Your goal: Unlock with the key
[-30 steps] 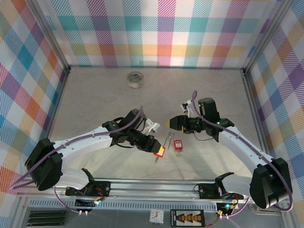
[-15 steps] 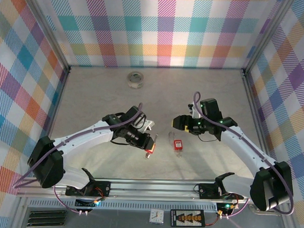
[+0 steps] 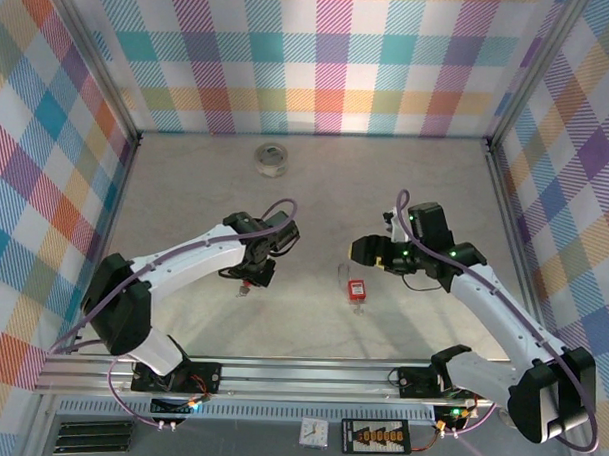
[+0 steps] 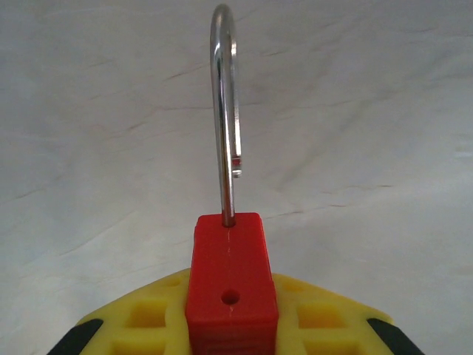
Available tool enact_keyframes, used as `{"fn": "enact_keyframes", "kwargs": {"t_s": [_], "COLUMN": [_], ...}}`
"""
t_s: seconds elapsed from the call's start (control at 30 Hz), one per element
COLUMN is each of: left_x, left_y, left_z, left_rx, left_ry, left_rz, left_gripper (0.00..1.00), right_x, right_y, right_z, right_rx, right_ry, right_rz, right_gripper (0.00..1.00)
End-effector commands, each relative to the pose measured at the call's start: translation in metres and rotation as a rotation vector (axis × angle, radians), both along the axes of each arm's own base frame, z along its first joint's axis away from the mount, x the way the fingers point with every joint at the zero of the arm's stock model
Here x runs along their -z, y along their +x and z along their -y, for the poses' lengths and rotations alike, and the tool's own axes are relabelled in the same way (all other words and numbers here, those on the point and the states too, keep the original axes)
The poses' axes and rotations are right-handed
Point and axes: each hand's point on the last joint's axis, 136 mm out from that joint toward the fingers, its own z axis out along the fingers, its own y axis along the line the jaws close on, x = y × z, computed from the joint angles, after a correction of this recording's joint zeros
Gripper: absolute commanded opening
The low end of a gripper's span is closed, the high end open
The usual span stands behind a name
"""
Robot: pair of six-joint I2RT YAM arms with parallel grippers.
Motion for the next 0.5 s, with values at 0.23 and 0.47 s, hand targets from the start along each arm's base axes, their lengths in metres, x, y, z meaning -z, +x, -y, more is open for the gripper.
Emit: {"fn": "enact_keyframes", "kwargs": {"t_s": [0.23, 0.47], "left_x": [0.016, 0.042], "left_y": [0.009, 0.001], "left_z": [0.001, 0.027], "left_rx": [0.04, 0.077], "left_ry": [0.354, 0.412], "left_rz": [0.056, 0.052], "left_gripper": [0.0, 0.0], "right_x": [0.006, -0.001], "right_y": [-0.022, -0.033], "right_z": [0.01, 0.016], "right_rx": [-0.006, -0.006], "right_ry": [-0.005, -0.007], "right_rz": [0.006, 0.027], "right_gripper": [0.81, 0.82]}}
